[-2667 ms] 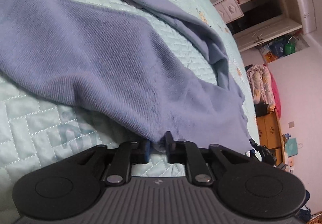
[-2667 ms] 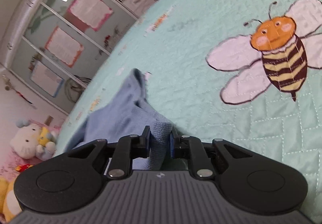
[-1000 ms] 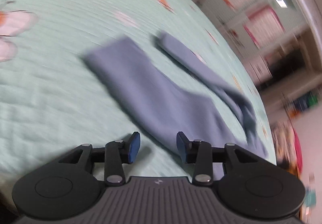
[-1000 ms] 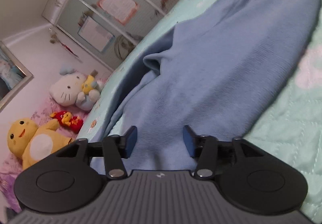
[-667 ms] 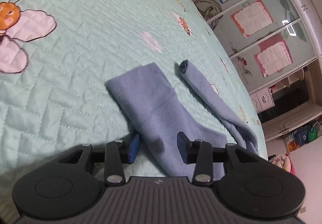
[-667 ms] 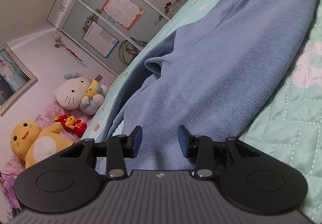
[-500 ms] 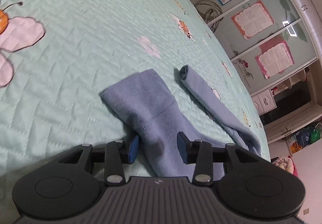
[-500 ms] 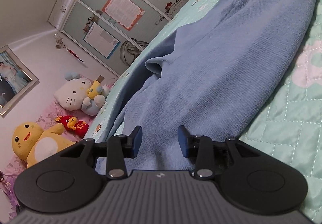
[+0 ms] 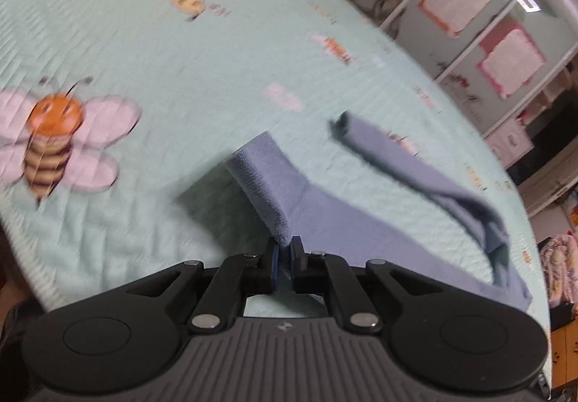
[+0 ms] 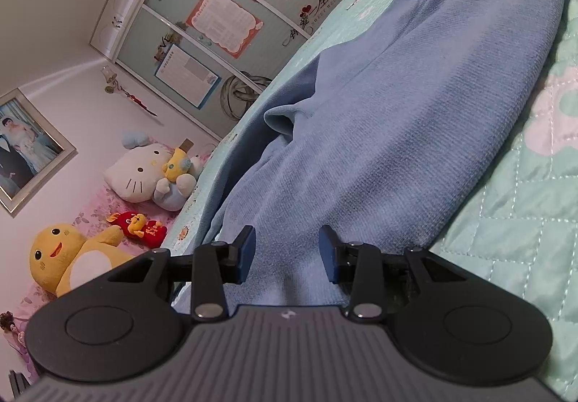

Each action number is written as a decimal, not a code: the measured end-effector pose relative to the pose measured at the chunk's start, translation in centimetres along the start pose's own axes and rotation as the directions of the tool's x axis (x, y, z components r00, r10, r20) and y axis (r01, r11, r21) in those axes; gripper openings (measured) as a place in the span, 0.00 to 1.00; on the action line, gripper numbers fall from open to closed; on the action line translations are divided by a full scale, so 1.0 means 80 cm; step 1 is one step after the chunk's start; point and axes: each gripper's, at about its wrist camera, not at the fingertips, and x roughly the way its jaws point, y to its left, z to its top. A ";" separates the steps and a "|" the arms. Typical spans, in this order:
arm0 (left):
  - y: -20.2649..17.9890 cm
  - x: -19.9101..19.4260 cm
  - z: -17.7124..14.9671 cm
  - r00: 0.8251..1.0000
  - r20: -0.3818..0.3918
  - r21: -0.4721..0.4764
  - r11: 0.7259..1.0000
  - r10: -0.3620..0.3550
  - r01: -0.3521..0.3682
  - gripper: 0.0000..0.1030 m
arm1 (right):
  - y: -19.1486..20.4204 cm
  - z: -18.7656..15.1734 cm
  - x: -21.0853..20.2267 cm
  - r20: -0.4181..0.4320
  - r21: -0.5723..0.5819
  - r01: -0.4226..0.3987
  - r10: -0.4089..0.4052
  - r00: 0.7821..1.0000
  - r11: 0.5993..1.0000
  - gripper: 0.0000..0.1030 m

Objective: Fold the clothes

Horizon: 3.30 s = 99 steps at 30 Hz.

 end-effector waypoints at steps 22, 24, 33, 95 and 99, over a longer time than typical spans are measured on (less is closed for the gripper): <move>-0.026 -0.036 0.003 0.980 0.191 0.138 0.987 0.052 -0.079 0.38 | -0.007 0.002 -0.002 0.006 0.046 -0.049 0.049 0.999 0.998 0.39; -0.039 -0.036 0.002 0.977 0.213 0.227 0.971 0.031 -0.080 0.39 | -0.007 0.001 -0.002 0.007 0.047 -0.050 0.050 0.999 0.998 0.39; -0.032 0.010 0.034 0.979 0.201 0.339 0.934 0.041 -0.108 0.43 | -0.007 0.002 0.000 0.003 0.047 -0.052 0.052 0.999 0.998 0.39; -0.128 0.101 0.018 0.996 -0.017 0.493 0.866 -0.089 0.085 0.07 | 0.222 -0.088 0.218 -0.468 -0.473 -0.214 -0.038 0.883 0.854 0.27; -0.120 0.071 0.006 0.983 -0.075 0.509 0.841 -0.169 0.183 0.08 | 0.217 -0.091 0.178 -0.511 -0.406 -0.283 0.040 0.858 0.869 0.27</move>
